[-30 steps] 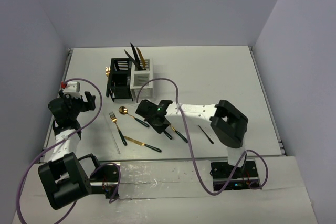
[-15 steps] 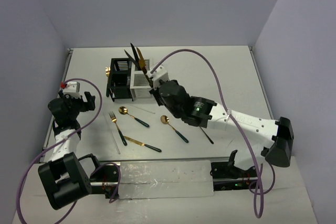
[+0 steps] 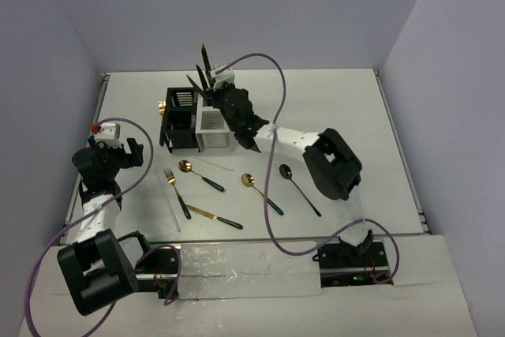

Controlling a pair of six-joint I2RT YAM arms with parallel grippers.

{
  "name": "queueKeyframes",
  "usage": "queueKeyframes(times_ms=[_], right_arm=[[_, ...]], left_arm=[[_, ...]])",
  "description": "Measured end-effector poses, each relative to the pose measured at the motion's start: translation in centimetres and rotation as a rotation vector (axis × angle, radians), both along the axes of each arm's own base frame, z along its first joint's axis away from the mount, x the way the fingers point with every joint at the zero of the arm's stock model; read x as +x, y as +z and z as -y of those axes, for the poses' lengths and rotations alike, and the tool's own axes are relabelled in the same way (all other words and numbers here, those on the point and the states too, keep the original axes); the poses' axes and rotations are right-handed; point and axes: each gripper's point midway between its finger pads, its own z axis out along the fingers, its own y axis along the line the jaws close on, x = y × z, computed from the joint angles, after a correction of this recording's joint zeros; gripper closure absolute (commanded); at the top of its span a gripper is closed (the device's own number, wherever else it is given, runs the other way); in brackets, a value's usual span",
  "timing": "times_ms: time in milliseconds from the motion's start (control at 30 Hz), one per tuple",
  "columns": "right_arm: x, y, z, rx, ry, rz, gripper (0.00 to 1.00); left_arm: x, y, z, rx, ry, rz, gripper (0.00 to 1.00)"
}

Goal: Sort the eating utensils into containers

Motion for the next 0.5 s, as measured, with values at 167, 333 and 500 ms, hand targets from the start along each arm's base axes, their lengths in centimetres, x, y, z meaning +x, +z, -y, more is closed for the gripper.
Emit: queueKeyframes(times_ms=[167,333,500], right_arm=[[3.0,-3.3,-2.1,-0.021,0.019,-0.012,1.0],[4.2,-5.2,-2.5,-0.064,0.032,-0.058,1.0],[3.9,-7.2,-2.4,-0.113,0.06,-0.112,0.93]], left_arm=[[0.0,0.0,0.1,-0.001,-0.003,0.0,0.13],[0.0,0.0,0.0,-0.001,-0.003,0.0,0.13],[0.0,0.0,0.1,-0.002,-0.006,0.0,0.14]])
